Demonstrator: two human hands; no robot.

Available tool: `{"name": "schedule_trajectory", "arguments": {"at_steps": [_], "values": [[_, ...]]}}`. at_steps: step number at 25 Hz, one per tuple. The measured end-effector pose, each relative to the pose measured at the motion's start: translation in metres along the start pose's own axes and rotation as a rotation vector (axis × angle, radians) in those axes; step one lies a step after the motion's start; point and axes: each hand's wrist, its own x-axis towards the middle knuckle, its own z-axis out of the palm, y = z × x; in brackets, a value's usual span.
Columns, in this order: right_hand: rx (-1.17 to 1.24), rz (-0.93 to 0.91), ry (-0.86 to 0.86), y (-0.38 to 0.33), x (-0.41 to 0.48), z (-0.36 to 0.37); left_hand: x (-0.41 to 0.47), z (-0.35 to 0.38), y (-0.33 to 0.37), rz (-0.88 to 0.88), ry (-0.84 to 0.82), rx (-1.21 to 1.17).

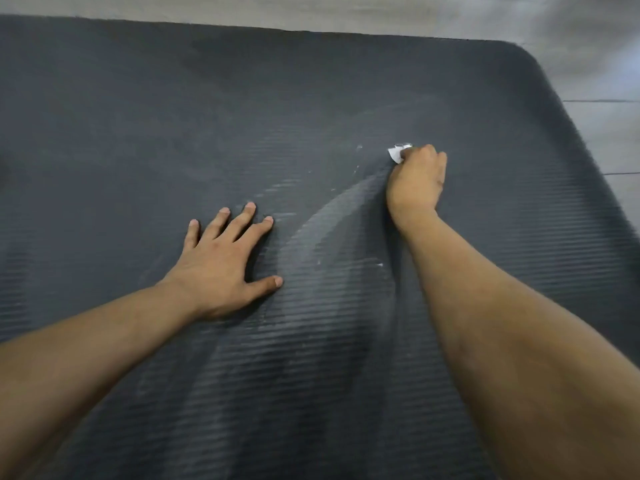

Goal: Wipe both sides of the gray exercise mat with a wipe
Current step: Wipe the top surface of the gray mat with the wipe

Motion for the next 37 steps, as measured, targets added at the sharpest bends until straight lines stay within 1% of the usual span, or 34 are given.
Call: {"name": "schedule_trajectory", "arguments": {"at_steps": [1, 2, 3, 4, 5, 6, 7, 9, 11, 12, 13, 14, 15, 16, 17, 19, 20, 21, 22, 23, 24, 25, 27, 28, 29, 30, 32, 34, 37], "values": [[0.069, -0.015, -0.007, -0.020, -0.006, 0.002, -0.001, 0.000, 0.000, -0.002, -0.010, -0.008], [0.179, -0.140, -0.030, -0.046, -0.017, 0.008, -0.002, 0.001, 0.001, -0.009, -0.012, -0.005], [0.269, -0.345, -0.099, -0.073, -0.037, 0.012, -0.003, 0.000, 0.002, -0.018, -0.013, 0.004], [0.269, -0.591, -0.169, -0.095, -0.059, 0.015, -0.002, 0.000, 0.003, -0.027, -0.012, 0.013], [0.231, -0.799, -0.219, -0.104, -0.071, 0.017, -0.002, -0.001, 0.005, -0.035, -0.017, 0.019], [0.189, -0.904, -0.241, -0.101, -0.067, 0.015, -0.002, -0.003, 0.007, -0.042, -0.029, 0.021], [0.180, -0.881, -0.239, -0.086, -0.048, 0.011, -0.001, -0.004, 0.007, -0.051, -0.044, 0.018], [0.093, -0.592, -0.157, -0.028, -0.004, 0.008, 0.000, -0.004, 0.008, -0.071, -0.072, 0.016], [-0.013, -0.317, -0.140, 0.039, 0.031, -0.005, 0.001, -0.005, 0.009, -0.085, -0.079, 0.016], [-0.014, -0.247, -0.135, 0.059, 0.037, -0.010, 0.002, -0.004, 0.010, -0.091, -0.084, 0.018], [0.006, -0.195, -0.117, 0.062, 0.031, -0.013, 0.002, -0.004, 0.011, -0.096, -0.087, 0.019], [0.052, -0.172, -0.090, 0.051, 0.015, -0.012, 0.003, -0.005, 0.012, -0.101, -0.093, 0.019], [0.139, -0.195, -0.087, 0.031, -0.014, -0.012, 0.002, -0.007, 0.013, -0.104, -0.107, 0.014], [0.239, -0.269, -0.104, 0.008, -0.050, -0.012, 0.002, -0.010, 0.014, -0.103, -0.111, 0.008], [0.309, -0.385, -0.159, -0.016, -0.091, -0.016, 0.002, -0.013, 0.014, -0.097, -0.105, 0.005], [0.330, -0.678, -0.260, -0.043, -0.169, -0.035, -0.001, -0.019, 0.014, -0.071, -0.100, 0.011], [0.318, -0.756, -0.297, -0.040, -0.189, -0.044, -0.006, -0.023, 0.013, -0.050, -0.110, 0.021], [0.315, -0.759, -0.332, -0.026, -0.191, -0.054, -0.015, -0.026, 0.010, -0.031, -0.130, 0.032], [0.269, -0.696, -0.304, -0.003, -0.186, -0.060, -0.029, -0.027, 0.003, -0.016, -0.152, 0.047], [0.179, -0.570, -0.260, 0.023, -0.177, -0.067, -0.046, -0.027, -0.006, -0.003, -0.159, 0.062], [0.087, -0.404, -0.219, 0.048, -0.166, -0.074, -0.064, -0.026, -0.018, 0.007, -0.155, 0.080], [0.017, -0.219, -0.224, 0.070, -0.160, -0.083, -0.086, -0.025, -0.033, 0.014, -0.145, 0.093], [-0.032, 0.083, -0.215, 0.086, -0.164, -0.093, -0.124, -0.024, -0.067, -0.012, -0.117, 0.089], [-0.050, 0.178, -0.195, 0.074, -0.179, -0.094, -0.139, -0.023, -0.083, -0.036, -0.108, 0.069], [-0.044, 0.231, -0.190, 0.055, -0.199, -0.094, -0.152, -0.020, -0.096, -0.057, -0.099, 0.053], [-0.010, 0.242, -0.196, 0.029, -0.225, -0.095, -0.164, -0.018, -0.111, -0.077, -0.086, 0.044], [0.058, 0.181, -0.200, -0.027, -0.281, -0.097, -0.180, -0.012, -0.134, -0.102, -0.039, 0.027], [0.105, 0.095, -0.231, -0.083, -0.339, -0.095, -0.190, -0.008, -0.154, -0.091, 0.019, 0.005], [0.206, -0.071, -0.334, -0.178, -0.406, -0.091, -0.190, -0.009, -0.184, -0.070, 0.082, 0.001]]}}
